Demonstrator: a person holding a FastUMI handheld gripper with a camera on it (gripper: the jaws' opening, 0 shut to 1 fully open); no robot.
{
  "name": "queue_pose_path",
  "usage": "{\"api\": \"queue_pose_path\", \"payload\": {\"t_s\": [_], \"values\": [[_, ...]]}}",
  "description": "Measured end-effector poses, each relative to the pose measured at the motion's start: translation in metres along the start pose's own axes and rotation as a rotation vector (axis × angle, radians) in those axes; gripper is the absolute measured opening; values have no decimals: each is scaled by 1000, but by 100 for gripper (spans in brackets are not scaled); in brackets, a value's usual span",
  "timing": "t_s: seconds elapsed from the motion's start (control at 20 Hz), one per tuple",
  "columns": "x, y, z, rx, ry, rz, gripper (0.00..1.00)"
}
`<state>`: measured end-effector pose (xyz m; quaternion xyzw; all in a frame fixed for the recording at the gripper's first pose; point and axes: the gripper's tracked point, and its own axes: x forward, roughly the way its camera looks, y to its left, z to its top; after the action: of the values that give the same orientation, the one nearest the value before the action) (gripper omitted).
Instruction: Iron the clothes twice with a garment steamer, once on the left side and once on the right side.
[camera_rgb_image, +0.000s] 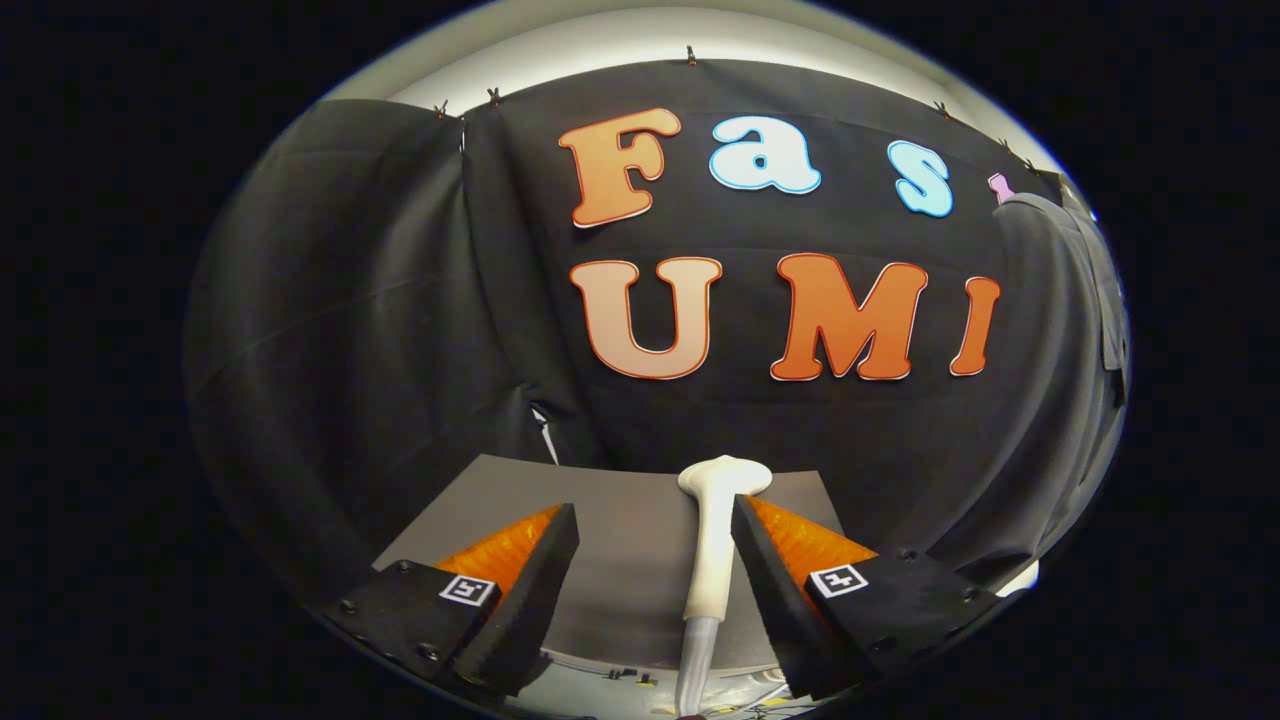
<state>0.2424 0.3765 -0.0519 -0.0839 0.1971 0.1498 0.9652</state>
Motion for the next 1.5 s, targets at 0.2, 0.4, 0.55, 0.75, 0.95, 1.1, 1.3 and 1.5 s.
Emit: {"api": "queue_pose_path", "payload": {"t_s": [0.2,0.4,0.55,0.75,0.95,1.1,1.3,1.5], "values": [[58,-22,-15,-41,101,-75,99],[104,-49,-41,-27,218,-135,99],[124,-60,-64,35,305,-148,98],[134,-64,-82,97,382,-140,99],[143,-59,-97,119,442,-115,99],[142,-56,-110,143,481,-100,78],[144,-64,-120,147,489,-103,61],[141,-66,-119,225,464,-75,47]]}}
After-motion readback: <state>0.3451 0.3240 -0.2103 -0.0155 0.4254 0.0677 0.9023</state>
